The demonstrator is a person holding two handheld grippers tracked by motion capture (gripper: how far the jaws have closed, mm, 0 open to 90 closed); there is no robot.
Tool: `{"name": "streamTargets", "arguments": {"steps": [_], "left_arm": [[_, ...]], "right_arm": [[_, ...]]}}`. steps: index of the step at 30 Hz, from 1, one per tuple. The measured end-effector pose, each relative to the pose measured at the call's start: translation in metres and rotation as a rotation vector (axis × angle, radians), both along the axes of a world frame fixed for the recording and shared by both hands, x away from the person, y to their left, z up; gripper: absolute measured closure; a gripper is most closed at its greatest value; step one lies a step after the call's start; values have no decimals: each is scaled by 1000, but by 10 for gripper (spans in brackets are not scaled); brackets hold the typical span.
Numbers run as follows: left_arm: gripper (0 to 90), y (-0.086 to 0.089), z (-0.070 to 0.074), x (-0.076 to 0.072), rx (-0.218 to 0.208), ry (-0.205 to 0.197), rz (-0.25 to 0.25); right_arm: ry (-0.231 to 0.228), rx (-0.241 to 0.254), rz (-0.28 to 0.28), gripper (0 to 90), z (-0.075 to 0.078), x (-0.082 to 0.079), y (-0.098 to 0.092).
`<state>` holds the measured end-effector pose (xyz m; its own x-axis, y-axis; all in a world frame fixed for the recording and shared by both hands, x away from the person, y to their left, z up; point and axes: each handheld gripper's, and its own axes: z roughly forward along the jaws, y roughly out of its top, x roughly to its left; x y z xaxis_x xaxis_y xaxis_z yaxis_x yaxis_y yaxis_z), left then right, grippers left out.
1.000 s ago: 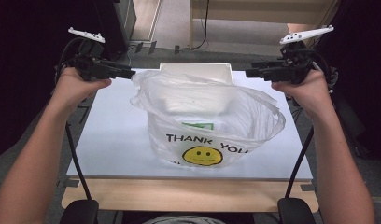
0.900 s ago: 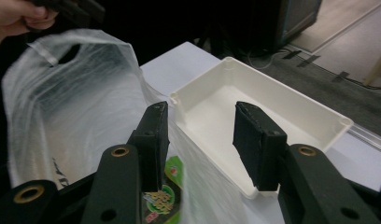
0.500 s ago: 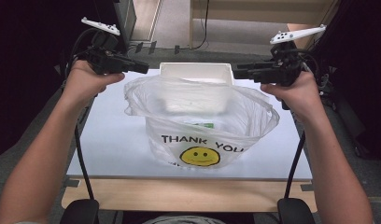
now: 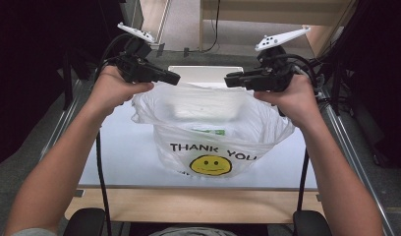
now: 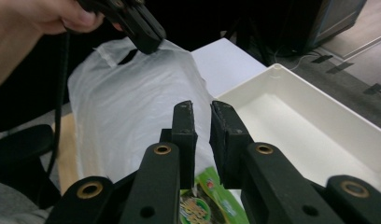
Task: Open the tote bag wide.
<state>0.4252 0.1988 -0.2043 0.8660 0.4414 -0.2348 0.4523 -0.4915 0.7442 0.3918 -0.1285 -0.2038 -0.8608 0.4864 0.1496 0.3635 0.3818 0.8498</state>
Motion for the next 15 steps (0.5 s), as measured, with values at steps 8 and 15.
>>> {"name": "streamTargets", "arguments": {"steps": [8,15], "left_arm": [[863,-19,-17,5,16,17,-24],[861,-26,-31,7,39,20,-13]], "right_arm": [[16,-30,26,821,-7,3,28],[53,-65,20,823,-32,9,29]]}}
